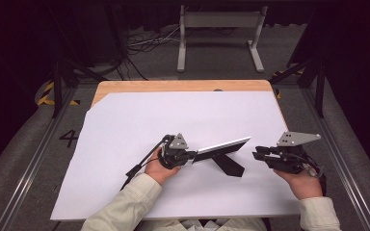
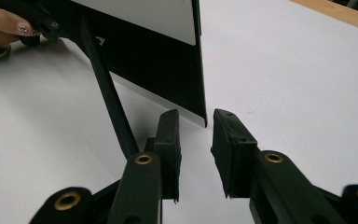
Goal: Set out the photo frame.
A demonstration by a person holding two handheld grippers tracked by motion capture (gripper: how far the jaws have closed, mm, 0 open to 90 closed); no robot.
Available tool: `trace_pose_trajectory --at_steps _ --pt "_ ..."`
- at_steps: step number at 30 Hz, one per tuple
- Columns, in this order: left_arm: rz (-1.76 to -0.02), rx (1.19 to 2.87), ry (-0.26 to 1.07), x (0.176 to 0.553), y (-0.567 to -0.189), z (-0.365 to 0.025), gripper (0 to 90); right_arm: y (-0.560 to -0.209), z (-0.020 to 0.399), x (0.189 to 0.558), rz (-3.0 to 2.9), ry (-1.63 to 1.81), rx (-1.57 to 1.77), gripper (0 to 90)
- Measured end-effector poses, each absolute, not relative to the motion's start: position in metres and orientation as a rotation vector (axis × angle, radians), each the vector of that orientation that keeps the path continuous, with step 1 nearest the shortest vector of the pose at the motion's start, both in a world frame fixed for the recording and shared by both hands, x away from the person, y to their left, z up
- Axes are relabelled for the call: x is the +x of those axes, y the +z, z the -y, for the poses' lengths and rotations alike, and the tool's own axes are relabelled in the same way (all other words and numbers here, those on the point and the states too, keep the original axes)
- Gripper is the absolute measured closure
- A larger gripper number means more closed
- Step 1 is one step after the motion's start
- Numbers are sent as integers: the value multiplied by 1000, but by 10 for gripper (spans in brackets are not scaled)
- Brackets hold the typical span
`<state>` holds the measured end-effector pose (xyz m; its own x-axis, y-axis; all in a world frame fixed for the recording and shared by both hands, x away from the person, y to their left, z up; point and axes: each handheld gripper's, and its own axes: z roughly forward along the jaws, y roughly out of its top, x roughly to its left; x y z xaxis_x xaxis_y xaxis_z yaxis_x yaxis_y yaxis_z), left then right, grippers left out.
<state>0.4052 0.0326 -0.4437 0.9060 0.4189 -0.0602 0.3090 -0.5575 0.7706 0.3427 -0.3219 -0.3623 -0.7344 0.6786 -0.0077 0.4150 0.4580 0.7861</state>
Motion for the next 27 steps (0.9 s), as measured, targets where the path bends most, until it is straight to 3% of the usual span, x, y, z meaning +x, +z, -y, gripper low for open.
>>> trace_pose_trajectory --at_steps 10,27 --pt "-508 2225 157 405 -444 -31 900 -362 321 342 -2395 1159 926 711" --pt "-466 2264 15 400 -442 -31 900 -358 321 341 -2388 1171 914 702"
